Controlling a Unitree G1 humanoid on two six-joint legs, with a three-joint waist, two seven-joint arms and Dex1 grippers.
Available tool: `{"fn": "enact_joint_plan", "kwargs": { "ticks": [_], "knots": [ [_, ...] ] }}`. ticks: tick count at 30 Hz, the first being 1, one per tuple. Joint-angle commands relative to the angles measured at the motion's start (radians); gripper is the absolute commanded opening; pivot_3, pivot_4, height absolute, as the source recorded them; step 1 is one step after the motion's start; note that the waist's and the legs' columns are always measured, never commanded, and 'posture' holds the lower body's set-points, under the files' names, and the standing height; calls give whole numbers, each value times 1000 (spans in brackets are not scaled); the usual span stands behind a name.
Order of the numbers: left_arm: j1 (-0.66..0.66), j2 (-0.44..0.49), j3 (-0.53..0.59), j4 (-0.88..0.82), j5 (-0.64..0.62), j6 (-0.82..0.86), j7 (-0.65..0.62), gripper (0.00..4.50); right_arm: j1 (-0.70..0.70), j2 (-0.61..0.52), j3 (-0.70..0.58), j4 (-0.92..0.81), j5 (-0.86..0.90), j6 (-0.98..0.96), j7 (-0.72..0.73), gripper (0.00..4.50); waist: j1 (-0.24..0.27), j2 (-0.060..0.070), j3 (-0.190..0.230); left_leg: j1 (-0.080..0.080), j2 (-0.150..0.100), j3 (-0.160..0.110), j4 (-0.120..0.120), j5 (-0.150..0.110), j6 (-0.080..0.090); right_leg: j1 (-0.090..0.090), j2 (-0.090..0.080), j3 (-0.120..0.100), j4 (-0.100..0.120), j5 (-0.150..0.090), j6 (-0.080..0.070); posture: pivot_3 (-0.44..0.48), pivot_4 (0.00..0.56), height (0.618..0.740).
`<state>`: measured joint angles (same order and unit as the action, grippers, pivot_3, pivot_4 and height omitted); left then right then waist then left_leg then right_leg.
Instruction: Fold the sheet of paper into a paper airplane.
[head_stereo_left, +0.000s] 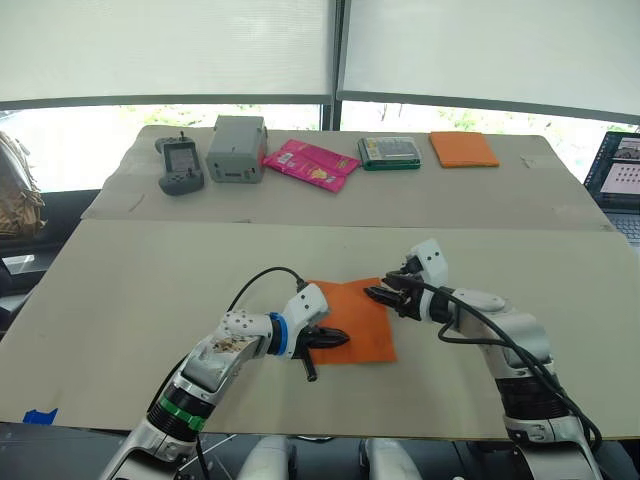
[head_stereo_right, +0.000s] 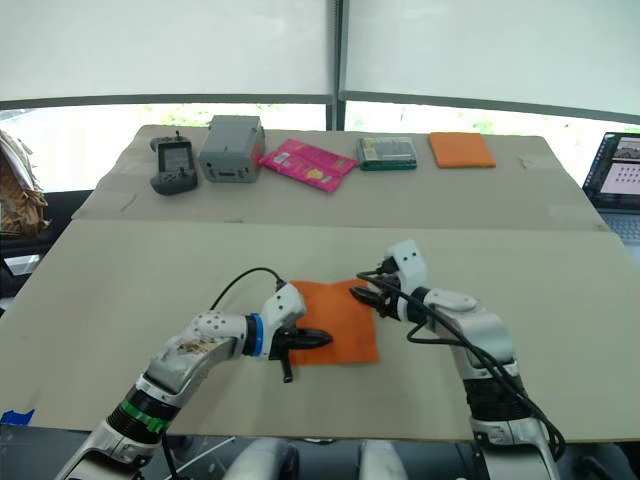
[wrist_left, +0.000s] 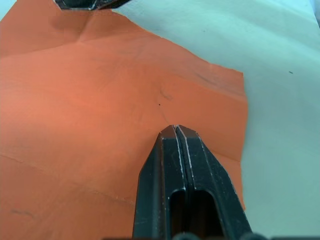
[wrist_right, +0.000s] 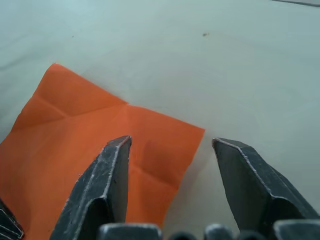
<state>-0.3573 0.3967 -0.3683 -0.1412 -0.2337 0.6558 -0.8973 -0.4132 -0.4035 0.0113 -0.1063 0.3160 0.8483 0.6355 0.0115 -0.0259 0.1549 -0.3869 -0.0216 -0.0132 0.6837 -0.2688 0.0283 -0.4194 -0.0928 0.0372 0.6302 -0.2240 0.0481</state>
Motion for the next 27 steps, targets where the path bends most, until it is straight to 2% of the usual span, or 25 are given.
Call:
{"fn": "enact_joint_plan", "kwargs": {
  "ticks": [1,5,6,10,15,19,27],
  "knots": [
    [6,1,-34,28,18,24,12,0,-4,-10,-26,-28,35,-24,18,1508,0,0,0,0,0,0,0,0,0,0,0,0,0,0,0,0,150,740],
    [3,0,-34,34,18,21,10,0,12,-24,-14,-61,56,-39,48,123,0,0,0,0,0,0,0,0,0,0,0,0,0,0,0,0,150,740],
    [2,0,-34,35,18,20,10,0,19,-27,-8,-73,63,-47,62,19,0,0,0,0,0,0,0,0,0,0,0,0,0,0,0,0,150,740],
    [-3,-2,-36,41,19,18,9,0,45,-37,20,-112,59,-99,93,19,-1,0,0,0,0,0,0,0,0,0,0,0,0,0,0,0,150,740],
    [-7,2,-39,45,19,16,5,0,77,-124,165,-136,-91,-337,151,19,0,0,0,0,0,0,0,0,0,0,0,0,0,0,0,0,150,740],
    [-12,5,-39,51,22,4,0,0,90,-149,252,-155,-207,-483,141,19,-2,0,0,0,0,1,0,0,0,0,1,0,0,0,0,0,150,740],
    [-22,-9,-14,40,0,30,8,0,113,-136,304,-97,-316,-545,99,19,-1,0,0,0,0,0,0,0,0,0,0,0,0,0,0,0,150,740]
  ]
}}
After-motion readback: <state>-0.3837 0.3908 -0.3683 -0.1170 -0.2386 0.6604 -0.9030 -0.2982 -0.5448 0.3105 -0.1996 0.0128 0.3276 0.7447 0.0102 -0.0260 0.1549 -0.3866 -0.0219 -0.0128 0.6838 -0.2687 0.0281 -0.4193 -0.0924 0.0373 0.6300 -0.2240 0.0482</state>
